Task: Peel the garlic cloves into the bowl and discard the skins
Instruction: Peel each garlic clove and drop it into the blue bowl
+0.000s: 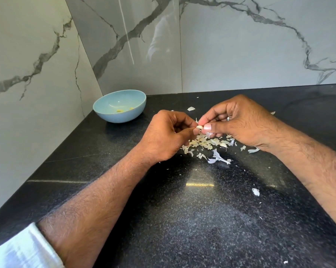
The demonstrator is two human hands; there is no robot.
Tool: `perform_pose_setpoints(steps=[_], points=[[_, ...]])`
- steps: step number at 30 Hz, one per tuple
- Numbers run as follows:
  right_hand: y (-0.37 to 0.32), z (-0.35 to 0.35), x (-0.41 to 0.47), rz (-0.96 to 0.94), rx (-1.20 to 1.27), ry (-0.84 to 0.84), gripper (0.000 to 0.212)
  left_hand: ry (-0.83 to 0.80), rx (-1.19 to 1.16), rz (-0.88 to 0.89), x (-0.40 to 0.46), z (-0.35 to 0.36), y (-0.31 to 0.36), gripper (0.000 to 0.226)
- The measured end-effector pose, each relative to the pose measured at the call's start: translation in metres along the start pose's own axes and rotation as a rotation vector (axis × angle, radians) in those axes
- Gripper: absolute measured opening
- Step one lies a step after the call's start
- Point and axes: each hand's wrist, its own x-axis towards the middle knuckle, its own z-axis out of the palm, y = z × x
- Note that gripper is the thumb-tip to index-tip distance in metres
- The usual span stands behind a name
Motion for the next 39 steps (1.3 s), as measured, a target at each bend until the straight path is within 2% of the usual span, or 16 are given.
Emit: perform_pose_setpoints(steps=[3,7,16,23,33,39], points=[[0.003,-0.002,0.002,0.005,-0.023,0.044,0.009,0.034,0.007,-0.040,0.001,-0.001,0.001,0.006],[0.004,-0.008,0.002,-0.084,-0.273,0.088,0.015,0.068,-0.048,-0.087,0.001,-0.002,0.001,0.008],[0.009,0.011,0.002,-0.211,-0.244,0.177,0.002,0.096,-0.179,-0.135,-0.002,0.005,0.007,0.010],[0.008,0.023,0.004,-0.216,-0.312,0.208,0.007,0.184,-0.274,-0.173,-0.002,0.013,0.009,0.014],[0.003,0.020,0.006,-0.072,-0.128,0.160,0.016,0.220,-0.443,-0.165,-0.004,0.017,0.011,0.013],[0.007,0.021,0.008,0.122,0.198,0.113,0.019,0.219,-0.492,-0.157,-0.003,0.019,0.009,0.014]])
